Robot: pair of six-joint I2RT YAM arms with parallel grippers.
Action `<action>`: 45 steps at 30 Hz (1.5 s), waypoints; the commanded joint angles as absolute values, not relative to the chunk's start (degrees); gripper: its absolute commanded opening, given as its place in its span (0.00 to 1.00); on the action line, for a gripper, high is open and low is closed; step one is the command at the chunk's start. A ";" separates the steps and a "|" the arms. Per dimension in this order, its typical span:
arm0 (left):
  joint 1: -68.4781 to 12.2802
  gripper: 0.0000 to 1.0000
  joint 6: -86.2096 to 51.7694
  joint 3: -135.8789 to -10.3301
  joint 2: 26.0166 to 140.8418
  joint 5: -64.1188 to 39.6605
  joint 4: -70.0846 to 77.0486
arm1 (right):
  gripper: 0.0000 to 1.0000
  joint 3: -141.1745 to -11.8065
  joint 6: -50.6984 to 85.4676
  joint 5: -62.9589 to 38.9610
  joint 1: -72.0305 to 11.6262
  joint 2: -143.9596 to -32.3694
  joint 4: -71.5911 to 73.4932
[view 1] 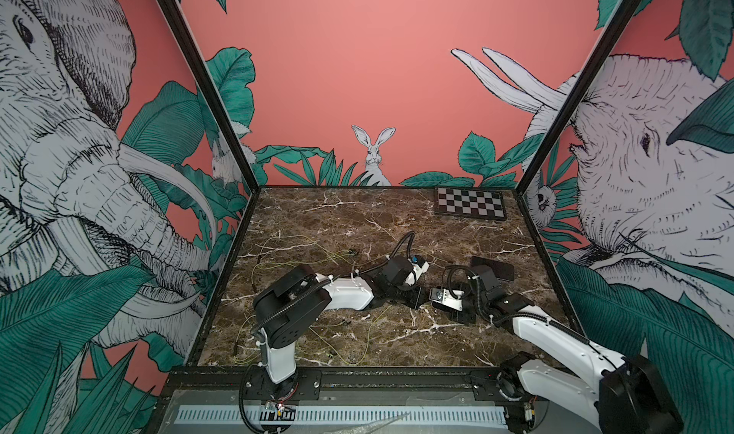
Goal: Plug wired earphones into phones
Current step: Insert the wired earphone into the phone.
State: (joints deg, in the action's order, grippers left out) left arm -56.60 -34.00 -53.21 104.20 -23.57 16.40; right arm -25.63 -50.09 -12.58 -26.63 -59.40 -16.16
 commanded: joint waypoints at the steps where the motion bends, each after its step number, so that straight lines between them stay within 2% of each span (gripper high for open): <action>1: -57.30 0.00 -33.57 -54.22 104.64 -25.02 16.28 | 0.72 -25.15 -50.01 -14.30 -27.16 -58.45 -13.94; 25: -57.31 0.00 -28.97 -53.85 105.91 -31.46 14.44 | 0.71 -23.47 -52.80 -15.94 -27.16 -54.23 -15.26; 45: -57.39 0.00 -25.38 -55.62 104.35 -29.64 9.34 | 0.70 -24.13 -53.63 -16.04 -27.51 -55.49 -15.99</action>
State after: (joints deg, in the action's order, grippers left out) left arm -56.77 -26.33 -54.46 105.86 -29.71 11.77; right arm -23.51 -53.25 -13.78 -26.98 -55.46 -19.16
